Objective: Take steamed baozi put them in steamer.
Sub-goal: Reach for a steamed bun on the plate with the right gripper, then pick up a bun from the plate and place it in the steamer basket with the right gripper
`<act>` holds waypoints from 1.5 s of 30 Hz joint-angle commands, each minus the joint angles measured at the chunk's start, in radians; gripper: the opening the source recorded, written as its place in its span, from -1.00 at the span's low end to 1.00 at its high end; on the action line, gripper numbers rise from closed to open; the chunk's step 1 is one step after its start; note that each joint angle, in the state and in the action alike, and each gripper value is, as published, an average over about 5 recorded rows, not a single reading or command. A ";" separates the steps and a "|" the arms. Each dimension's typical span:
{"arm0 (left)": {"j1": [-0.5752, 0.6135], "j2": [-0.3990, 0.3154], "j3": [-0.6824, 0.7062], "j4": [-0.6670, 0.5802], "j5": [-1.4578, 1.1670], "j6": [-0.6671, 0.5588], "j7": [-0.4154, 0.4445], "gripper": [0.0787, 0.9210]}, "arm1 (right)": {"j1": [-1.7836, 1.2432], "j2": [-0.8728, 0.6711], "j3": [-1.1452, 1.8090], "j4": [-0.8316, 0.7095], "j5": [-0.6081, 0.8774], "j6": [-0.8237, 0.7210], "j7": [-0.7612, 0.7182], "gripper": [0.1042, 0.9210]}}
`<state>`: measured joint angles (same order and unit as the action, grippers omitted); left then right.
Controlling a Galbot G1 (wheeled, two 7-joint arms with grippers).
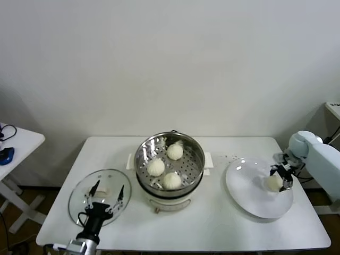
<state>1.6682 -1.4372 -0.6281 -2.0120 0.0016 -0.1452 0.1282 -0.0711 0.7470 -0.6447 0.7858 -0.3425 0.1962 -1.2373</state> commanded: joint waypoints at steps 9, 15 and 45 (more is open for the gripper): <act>0.004 -0.001 -0.002 0.000 -0.001 -0.002 -0.001 0.77 | -0.005 0.002 0.013 -0.006 -0.001 -0.002 0.003 0.52; 0.009 -0.002 -0.002 -0.003 -0.001 -0.005 -0.001 0.77 | 0.002 -0.002 0.007 -0.004 0.023 -0.009 0.007 0.48; 0.003 -0.006 0.051 -0.046 0.015 -0.014 0.003 0.77 | 0.844 0.131 -0.870 0.324 1.213 -0.413 0.157 0.42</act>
<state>1.6719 -1.4449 -0.5856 -2.0540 0.0147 -0.1582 0.1304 0.4908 0.7884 -1.2323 1.0125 0.4922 -0.1158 -1.1289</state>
